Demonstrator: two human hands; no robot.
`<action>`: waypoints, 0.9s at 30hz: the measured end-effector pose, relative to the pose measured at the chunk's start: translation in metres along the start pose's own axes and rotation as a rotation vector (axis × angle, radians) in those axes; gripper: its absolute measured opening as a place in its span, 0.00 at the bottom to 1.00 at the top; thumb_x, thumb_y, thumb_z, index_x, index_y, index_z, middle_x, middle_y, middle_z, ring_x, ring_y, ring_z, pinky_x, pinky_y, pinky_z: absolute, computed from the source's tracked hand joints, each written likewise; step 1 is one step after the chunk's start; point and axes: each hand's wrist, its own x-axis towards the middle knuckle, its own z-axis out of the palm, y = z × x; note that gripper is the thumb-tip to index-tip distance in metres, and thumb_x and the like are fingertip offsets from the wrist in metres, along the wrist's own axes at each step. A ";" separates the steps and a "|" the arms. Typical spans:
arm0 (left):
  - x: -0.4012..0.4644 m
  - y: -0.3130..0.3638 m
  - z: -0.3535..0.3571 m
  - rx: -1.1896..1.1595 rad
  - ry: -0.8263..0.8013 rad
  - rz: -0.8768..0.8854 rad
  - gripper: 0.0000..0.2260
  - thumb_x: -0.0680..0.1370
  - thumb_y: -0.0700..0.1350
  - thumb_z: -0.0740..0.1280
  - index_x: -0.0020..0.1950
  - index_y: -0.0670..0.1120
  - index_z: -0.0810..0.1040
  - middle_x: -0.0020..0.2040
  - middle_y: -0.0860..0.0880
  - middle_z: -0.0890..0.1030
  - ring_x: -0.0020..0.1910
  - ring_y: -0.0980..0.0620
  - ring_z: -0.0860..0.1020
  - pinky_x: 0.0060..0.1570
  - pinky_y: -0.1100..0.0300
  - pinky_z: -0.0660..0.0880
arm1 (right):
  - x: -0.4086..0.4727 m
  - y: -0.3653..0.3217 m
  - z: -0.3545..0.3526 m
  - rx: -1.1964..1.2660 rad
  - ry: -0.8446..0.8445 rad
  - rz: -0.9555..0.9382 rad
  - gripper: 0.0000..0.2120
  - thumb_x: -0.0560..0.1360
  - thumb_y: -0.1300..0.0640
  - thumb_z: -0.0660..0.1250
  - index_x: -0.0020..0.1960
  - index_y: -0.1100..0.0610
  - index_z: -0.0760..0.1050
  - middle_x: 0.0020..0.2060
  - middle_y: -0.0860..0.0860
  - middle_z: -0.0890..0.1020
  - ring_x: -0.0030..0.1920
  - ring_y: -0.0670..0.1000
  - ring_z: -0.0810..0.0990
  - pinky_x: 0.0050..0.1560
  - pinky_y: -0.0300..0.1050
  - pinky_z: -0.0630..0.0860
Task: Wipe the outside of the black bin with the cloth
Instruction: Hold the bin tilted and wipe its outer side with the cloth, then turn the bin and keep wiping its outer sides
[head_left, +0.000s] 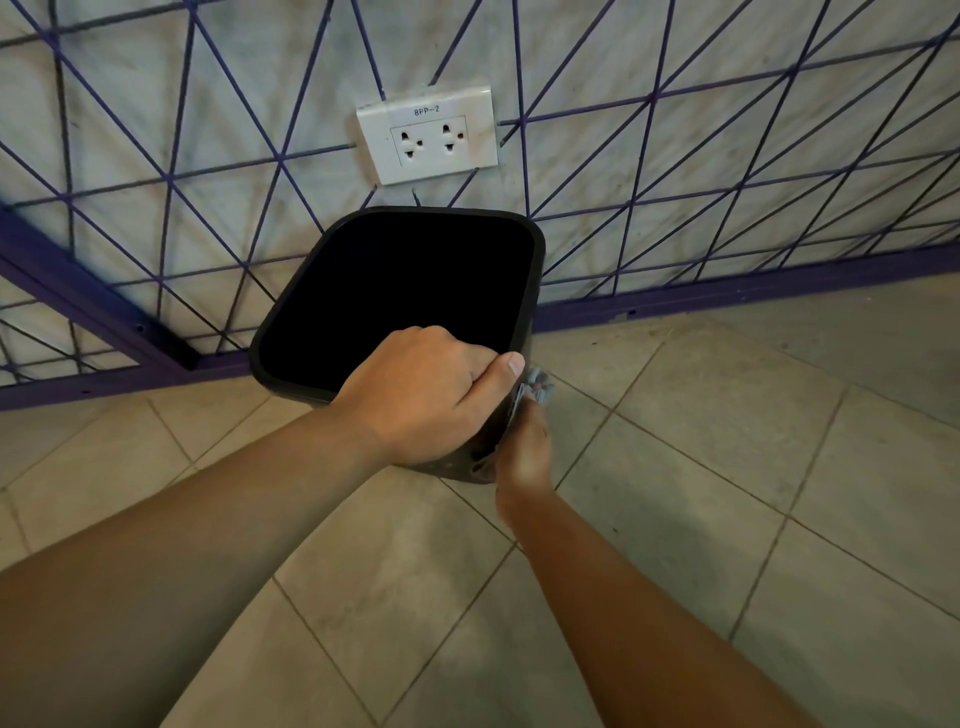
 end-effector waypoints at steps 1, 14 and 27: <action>0.000 -0.001 0.000 -0.010 -0.003 0.005 0.23 0.83 0.56 0.52 0.27 0.55 0.61 0.23 0.54 0.66 0.23 0.56 0.69 0.28 0.60 0.60 | -0.003 -0.003 0.004 0.009 0.004 -0.041 0.28 0.83 0.39 0.53 0.78 0.52 0.69 0.71 0.55 0.78 0.72 0.55 0.76 0.75 0.59 0.72; 0.001 -0.006 0.001 -0.095 -0.020 0.019 0.22 0.82 0.58 0.50 0.30 0.54 0.70 0.24 0.54 0.73 0.25 0.57 0.73 0.29 0.59 0.68 | -0.002 -0.018 0.022 0.028 -0.001 -0.242 0.36 0.74 0.30 0.57 0.76 0.46 0.73 0.75 0.48 0.76 0.77 0.50 0.71 0.78 0.59 0.67; -0.022 -0.005 -0.006 -0.023 -0.137 0.014 0.23 0.80 0.64 0.49 0.33 0.52 0.67 0.26 0.51 0.71 0.26 0.55 0.72 0.28 0.61 0.64 | -0.041 -0.015 -0.038 0.058 0.066 0.143 0.24 0.87 0.47 0.53 0.76 0.59 0.70 0.49 0.52 0.80 0.48 0.48 0.78 0.43 0.40 0.73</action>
